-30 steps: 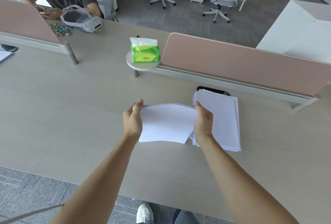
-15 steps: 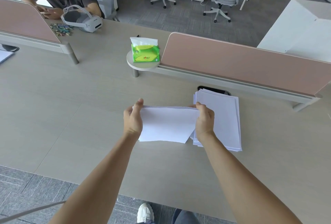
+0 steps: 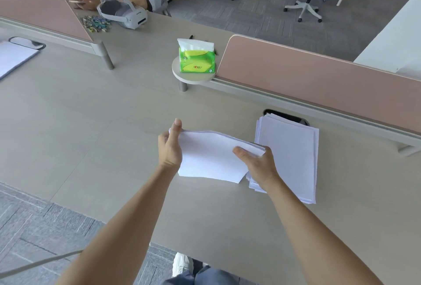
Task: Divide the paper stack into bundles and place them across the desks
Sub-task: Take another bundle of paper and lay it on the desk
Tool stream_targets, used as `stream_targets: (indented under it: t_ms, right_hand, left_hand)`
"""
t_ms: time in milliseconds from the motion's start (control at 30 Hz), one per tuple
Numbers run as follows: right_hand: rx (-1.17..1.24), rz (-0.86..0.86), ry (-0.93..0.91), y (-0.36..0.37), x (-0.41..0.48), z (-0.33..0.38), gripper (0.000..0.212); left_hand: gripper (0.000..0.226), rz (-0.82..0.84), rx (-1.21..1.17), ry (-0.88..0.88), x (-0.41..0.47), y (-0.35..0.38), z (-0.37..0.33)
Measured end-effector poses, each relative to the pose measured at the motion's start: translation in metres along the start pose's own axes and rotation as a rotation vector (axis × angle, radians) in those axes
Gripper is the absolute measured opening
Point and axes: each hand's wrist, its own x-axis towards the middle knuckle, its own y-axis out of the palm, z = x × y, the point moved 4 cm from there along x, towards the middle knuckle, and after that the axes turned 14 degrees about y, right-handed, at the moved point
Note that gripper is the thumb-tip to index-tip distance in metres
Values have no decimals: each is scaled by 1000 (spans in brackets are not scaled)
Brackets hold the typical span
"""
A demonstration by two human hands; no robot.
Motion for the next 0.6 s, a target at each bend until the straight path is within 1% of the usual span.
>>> stream_targets:
  t_ms: [67,133,267,367,433,500,567,600]
  right_hand:
    - [-31,37,-59,3,7,3,21]
    - [-54,72,-92,9,12,10,20]
    - [-86,146,-209,31,15,36,10]
    - [-126,217,-295,61,12,59,15]
    - [-132,250,-351,85,7,77,19]
    - [-115,286,-382,110,4,96,29]
    - [-92,305,-397,133,4,111,50]
    - [-87,309,-402,147,5,119,54]
  left_hand:
    - [63,-55,36,-25,1,0,-1]
    - [57,-115,36,-16,4,-2,-7]
    - [60,-231,33,32,15,-19,-27]
    - [66,-323,18,64,27,-44,-50]
    - [58,-367,10,77,38,-64,-67]
    - [54,-365,0,100,51,-89,-80]
    - [61,-284,1,123,65,-113,-89]
    - [67,-221,-13,143,73,-127,-92]
